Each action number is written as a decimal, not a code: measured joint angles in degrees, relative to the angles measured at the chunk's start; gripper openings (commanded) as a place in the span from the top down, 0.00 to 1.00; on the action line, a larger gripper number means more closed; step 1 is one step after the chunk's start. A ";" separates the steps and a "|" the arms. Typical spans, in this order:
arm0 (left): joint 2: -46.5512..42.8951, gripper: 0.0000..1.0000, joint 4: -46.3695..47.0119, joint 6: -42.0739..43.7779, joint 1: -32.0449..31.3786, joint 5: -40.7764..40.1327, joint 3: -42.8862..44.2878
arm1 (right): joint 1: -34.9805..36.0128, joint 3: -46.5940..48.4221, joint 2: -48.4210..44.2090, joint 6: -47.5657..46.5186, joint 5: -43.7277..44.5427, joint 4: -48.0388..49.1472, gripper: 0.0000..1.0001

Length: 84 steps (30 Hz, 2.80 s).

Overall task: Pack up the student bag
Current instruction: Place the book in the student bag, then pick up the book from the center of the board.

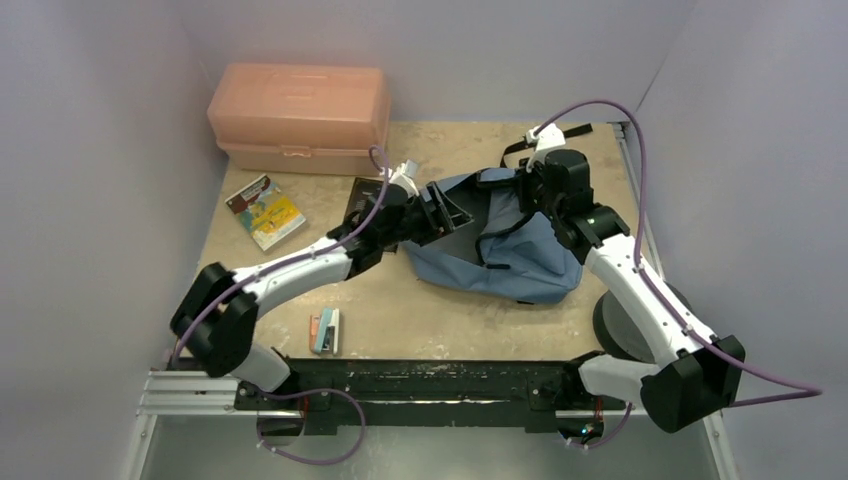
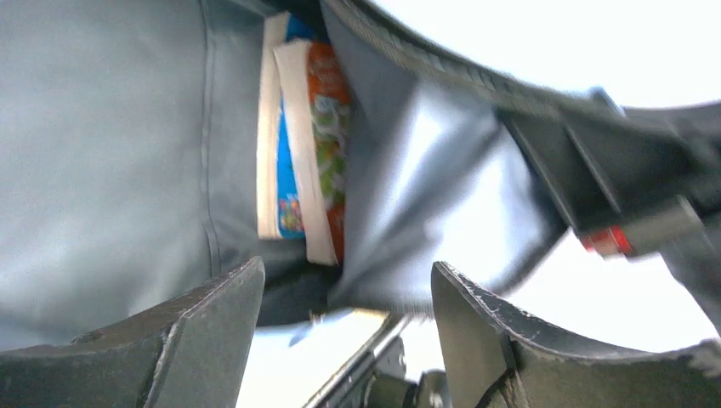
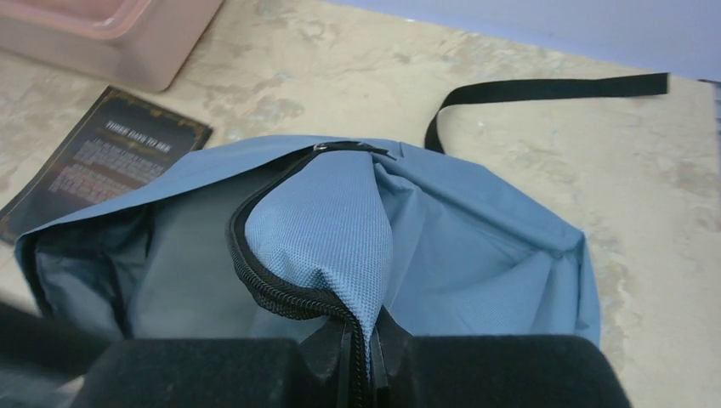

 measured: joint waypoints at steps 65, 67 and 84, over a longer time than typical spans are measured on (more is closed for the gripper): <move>7.04 0.52 -19.47 18.75 38.01 4.55 -4.68 | 24.20 26.71 56.43 17.33 -10.27 17.70 0.99; 7.26 0.58 -18.45 17.53 37.99 5.79 -5.29 | 24.20 26.69 58.03 17.35 -9.79 17.35 1.00; 5.38 1.00 -12.90 14.03 38.05 10.62 -10.43 | 24.00 22.60 57.88 17.03 -11.47 25.49 0.88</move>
